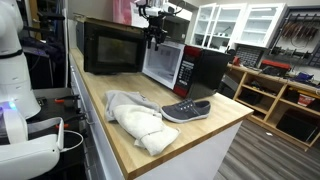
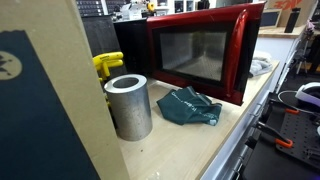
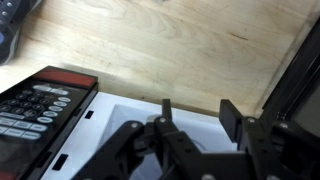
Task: Open the microwave door
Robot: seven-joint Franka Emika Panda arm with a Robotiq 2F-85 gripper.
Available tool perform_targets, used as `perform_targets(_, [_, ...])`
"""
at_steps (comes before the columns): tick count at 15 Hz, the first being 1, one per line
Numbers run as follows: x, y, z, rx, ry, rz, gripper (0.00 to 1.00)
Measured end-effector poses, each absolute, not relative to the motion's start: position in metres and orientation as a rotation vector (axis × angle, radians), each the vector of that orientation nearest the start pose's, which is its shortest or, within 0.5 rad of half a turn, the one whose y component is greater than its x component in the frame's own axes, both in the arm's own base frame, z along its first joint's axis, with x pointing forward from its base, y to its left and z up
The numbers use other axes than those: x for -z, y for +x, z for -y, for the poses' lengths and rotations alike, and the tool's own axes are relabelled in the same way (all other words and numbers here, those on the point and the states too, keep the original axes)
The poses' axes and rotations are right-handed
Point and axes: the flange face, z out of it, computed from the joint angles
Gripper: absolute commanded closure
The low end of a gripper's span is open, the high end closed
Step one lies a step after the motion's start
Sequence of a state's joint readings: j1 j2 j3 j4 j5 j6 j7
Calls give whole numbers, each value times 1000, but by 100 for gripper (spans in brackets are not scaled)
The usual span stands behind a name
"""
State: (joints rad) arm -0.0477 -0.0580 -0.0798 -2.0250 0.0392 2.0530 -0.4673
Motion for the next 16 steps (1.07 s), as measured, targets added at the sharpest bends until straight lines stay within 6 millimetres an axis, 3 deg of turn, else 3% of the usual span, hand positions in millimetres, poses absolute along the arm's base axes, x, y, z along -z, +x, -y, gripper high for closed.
perform_targets(2, [-495, 535, 71, 154, -3085, 489, 1])
perform_targets(3, [-501, 531, 73, 154, -3086, 474, 0])
perform_targets(16, [-556, 488, 68, 53, -3127, 31, 0])
